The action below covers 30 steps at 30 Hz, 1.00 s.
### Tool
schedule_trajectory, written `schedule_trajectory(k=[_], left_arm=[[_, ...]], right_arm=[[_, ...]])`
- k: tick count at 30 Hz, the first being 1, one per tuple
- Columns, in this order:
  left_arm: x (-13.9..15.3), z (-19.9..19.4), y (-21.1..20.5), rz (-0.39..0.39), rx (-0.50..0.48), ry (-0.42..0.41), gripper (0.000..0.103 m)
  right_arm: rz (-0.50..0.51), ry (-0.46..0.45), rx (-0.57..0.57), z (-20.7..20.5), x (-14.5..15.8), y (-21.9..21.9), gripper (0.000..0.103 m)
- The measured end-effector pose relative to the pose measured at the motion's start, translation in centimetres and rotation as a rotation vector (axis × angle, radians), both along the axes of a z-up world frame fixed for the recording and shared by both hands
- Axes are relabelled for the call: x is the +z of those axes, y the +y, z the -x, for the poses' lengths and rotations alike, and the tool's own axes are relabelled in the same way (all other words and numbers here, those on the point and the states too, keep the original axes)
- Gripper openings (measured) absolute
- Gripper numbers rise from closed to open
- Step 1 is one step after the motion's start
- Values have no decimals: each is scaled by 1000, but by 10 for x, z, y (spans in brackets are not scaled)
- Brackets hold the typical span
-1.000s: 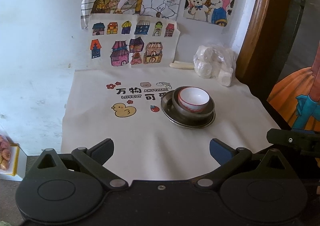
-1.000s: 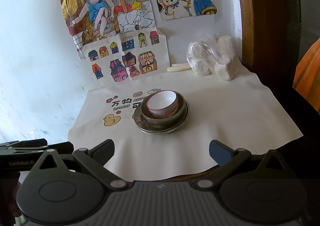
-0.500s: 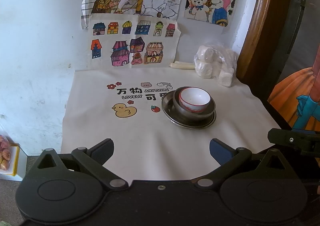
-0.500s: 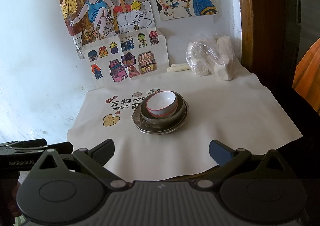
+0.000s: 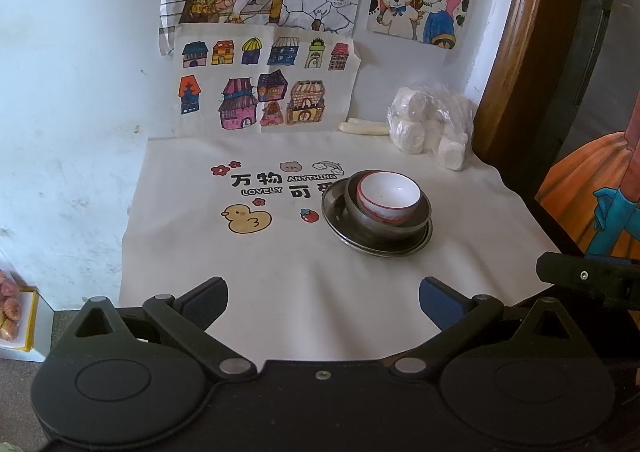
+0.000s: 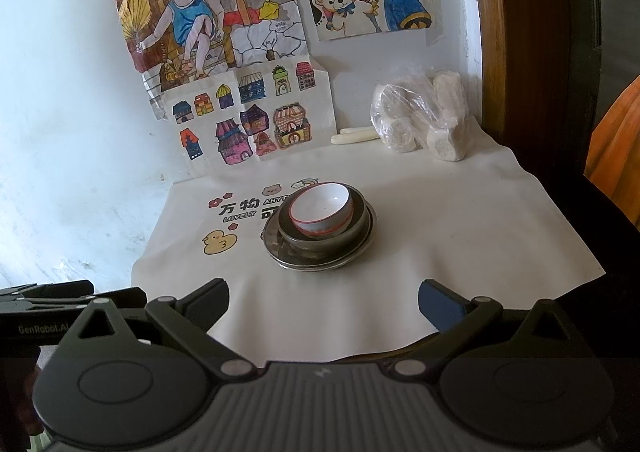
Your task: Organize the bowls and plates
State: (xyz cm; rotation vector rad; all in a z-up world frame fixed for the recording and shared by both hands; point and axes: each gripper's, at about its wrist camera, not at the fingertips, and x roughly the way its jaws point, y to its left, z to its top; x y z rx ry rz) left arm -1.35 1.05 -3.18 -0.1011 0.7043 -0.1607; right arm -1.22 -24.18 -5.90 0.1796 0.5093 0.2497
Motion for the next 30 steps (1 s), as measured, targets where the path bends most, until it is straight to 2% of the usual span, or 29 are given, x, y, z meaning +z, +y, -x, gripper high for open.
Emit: schedule_trajectory(k=[30], left_arm=[[-5, -9, 5, 8, 0, 10, 102]], right_arm=[[4, 2, 0, -4, 1, 4, 103]])
